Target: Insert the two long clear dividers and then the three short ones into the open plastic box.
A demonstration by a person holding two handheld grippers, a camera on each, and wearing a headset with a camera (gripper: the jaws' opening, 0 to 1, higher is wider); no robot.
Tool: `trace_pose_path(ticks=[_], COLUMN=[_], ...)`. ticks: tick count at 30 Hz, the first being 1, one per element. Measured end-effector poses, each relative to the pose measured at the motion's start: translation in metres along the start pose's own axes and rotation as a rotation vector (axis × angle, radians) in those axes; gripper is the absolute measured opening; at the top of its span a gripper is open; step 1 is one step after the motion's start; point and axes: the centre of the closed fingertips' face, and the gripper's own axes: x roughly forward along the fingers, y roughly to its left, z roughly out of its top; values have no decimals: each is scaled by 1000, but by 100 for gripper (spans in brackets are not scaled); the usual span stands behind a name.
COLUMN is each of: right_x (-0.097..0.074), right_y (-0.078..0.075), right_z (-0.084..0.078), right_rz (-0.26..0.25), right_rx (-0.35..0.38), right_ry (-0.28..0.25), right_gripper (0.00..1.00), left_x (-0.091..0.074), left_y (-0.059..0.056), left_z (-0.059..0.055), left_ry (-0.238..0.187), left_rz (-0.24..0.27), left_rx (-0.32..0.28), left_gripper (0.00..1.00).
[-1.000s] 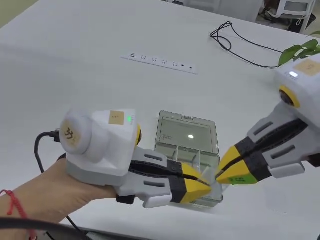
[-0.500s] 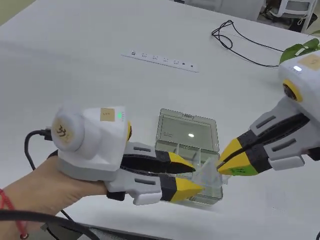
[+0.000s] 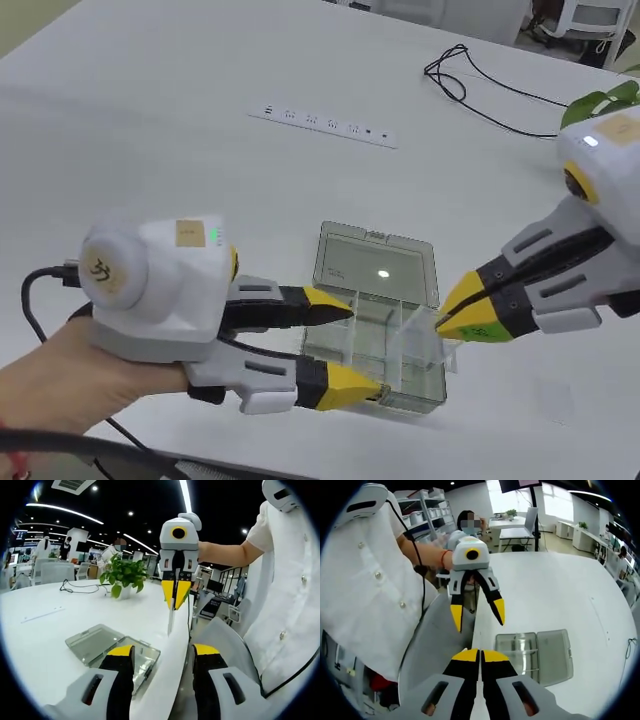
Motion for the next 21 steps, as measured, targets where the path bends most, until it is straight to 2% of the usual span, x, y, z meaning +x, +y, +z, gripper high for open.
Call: trace_pose_path(ticks=[11,16,21], right_x=[4,9,15], right_y=[-19,-31,-37], right_z=[-6,-9,-11], right_rz=[-46,-62,-72], right_rx=[6,11,11], right_ry=[11,10,8], right_gripper=[3,3,3], left_x=[-6,-7,-9], left_y=[11,18,23], left_z=[-8,-15,-24], left_ry=[17,40,61], left_rz=[33,55,63], left_rx=[21,26,25], left_gripper=[64,78,87])
